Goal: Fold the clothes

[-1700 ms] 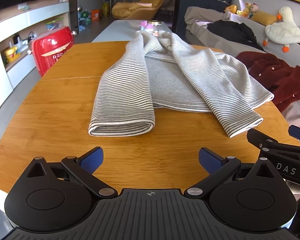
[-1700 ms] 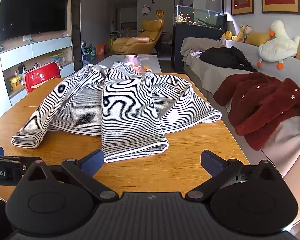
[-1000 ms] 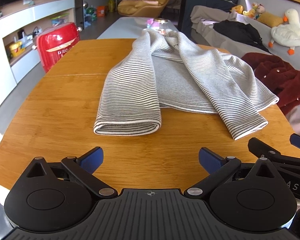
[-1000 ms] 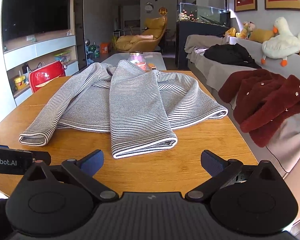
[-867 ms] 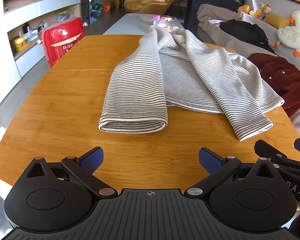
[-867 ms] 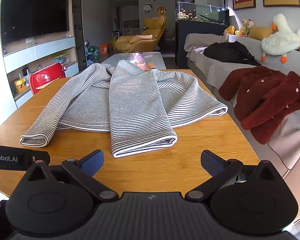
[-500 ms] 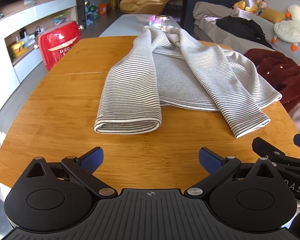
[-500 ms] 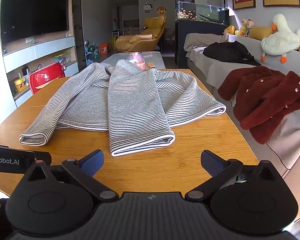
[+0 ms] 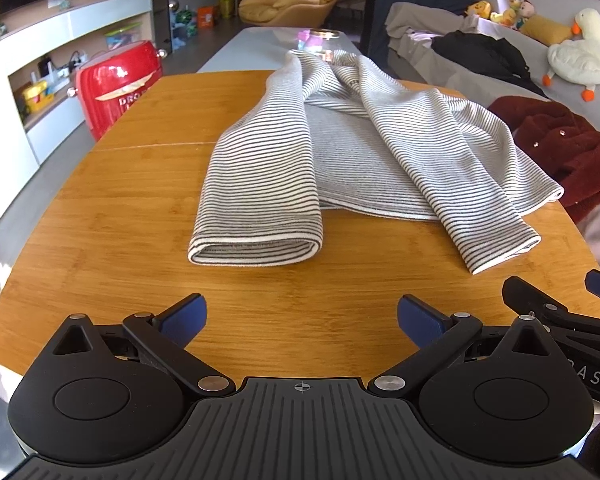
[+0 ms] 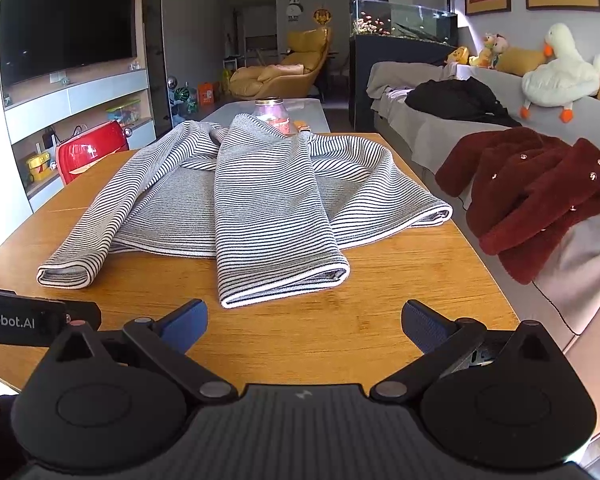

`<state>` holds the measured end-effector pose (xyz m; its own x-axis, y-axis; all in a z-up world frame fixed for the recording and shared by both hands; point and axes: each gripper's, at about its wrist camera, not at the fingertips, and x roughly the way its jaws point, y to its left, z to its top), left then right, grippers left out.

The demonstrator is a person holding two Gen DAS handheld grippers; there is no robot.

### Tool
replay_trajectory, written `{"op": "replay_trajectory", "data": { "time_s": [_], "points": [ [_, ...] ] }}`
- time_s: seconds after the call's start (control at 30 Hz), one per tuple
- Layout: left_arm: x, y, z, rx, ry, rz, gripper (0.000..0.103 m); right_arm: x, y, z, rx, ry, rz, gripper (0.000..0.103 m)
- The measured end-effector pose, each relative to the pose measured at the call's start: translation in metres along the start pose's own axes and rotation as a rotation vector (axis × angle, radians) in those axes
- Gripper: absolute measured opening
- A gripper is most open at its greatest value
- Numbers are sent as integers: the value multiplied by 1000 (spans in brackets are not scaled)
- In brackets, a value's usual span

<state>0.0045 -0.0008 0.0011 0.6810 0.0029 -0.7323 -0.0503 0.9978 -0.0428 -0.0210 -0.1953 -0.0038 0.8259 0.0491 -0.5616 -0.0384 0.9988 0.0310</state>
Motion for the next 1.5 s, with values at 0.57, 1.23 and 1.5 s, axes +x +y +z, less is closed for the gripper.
{"op": "replay_trajectory", "data": {
  "time_s": [0.57, 1.23, 1.5],
  "points": [
    [2, -1, 0, 5, 14, -4, 103, 4, -1, -4, 4, 18, 0, 103],
    [3, -1, -1, 7, 21, -7, 103, 6, -2, -3, 1, 27, -1, 103],
    [3, -1, -2, 7, 23, -7, 103, 6, -1, -4, 0, 29, -2, 103]
  ]
}}
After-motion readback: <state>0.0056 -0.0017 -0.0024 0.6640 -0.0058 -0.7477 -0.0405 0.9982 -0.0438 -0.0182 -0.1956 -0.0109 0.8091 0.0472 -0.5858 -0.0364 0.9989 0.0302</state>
